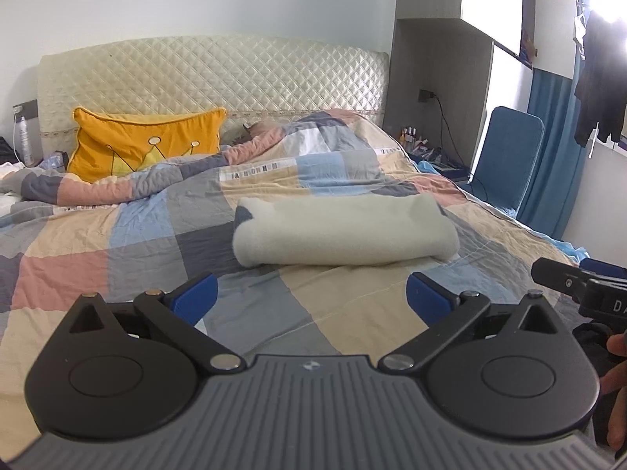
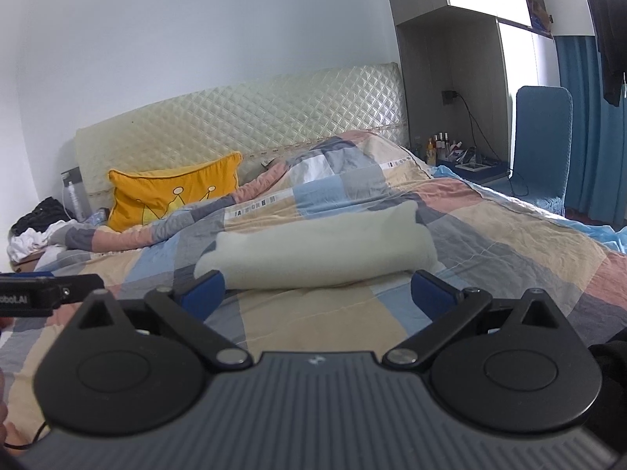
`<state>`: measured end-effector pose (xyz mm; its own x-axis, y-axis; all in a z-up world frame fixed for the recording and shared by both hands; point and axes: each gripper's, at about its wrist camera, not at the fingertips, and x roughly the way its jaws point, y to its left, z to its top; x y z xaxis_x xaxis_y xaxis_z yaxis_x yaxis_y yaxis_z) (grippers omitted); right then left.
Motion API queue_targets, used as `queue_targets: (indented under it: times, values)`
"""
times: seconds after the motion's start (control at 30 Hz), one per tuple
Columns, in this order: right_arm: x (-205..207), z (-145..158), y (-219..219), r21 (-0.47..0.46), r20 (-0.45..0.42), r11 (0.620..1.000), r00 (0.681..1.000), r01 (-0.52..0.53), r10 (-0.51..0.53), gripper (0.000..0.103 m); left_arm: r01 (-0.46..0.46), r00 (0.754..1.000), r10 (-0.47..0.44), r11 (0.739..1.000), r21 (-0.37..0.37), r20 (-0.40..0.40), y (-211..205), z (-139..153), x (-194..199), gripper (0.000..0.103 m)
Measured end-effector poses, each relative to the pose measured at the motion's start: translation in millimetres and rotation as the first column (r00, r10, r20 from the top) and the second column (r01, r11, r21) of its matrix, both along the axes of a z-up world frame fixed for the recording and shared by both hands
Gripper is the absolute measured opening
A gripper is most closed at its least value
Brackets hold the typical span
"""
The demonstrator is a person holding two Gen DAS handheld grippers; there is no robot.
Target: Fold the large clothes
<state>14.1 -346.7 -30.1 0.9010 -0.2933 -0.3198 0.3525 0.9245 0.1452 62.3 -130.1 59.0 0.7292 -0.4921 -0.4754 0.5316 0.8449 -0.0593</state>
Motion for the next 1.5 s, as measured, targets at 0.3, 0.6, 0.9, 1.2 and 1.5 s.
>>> queue_targets:
  times: [0.3, 0.6, 0.9, 1.2, 1.5]
  values:
    - [-2, -2, 2, 0.009, -0.005, 1.000, 1.000, 0.004, -0.004, 0.103, -0.003, 1.000, 0.003, 1.000, -0.007, 0.007, 0, 2, -5, 0.103]
    - [-3, -3, 4, 0.001, -0.011, 1.000, 1.000, 0.002, -0.002, 0.103, -0.007, 1.000, 0.007, 1.000, -0.001, 0.019, -2, 4, -10, 0.103]
    - [-4, -2, 4, -0.003, -0.012, 1.000, 1.000, 0.005, -0.005, 0.103, -0.006, 1.000, 0.006, 1.000, -0.002, 0.019, 0, 5, -11, 0.103]
    - [-4, -1, 5, -0.006, -0.018, 1.000, 1.000, -0.001, 0.001, 0.103, -0.015, 1.000, 0.015, 1.000, 0.007, 0.020, 1, 6, -9, 0.103]
    - [-3, 1, 6, -0.005, -0.020, 1.000, 1.000, 0.010, -0.011, 0.103, -0.022, 1.000, 0.022, 1.000, 0.006, 0.016, 3, 6, -7, 0.103]
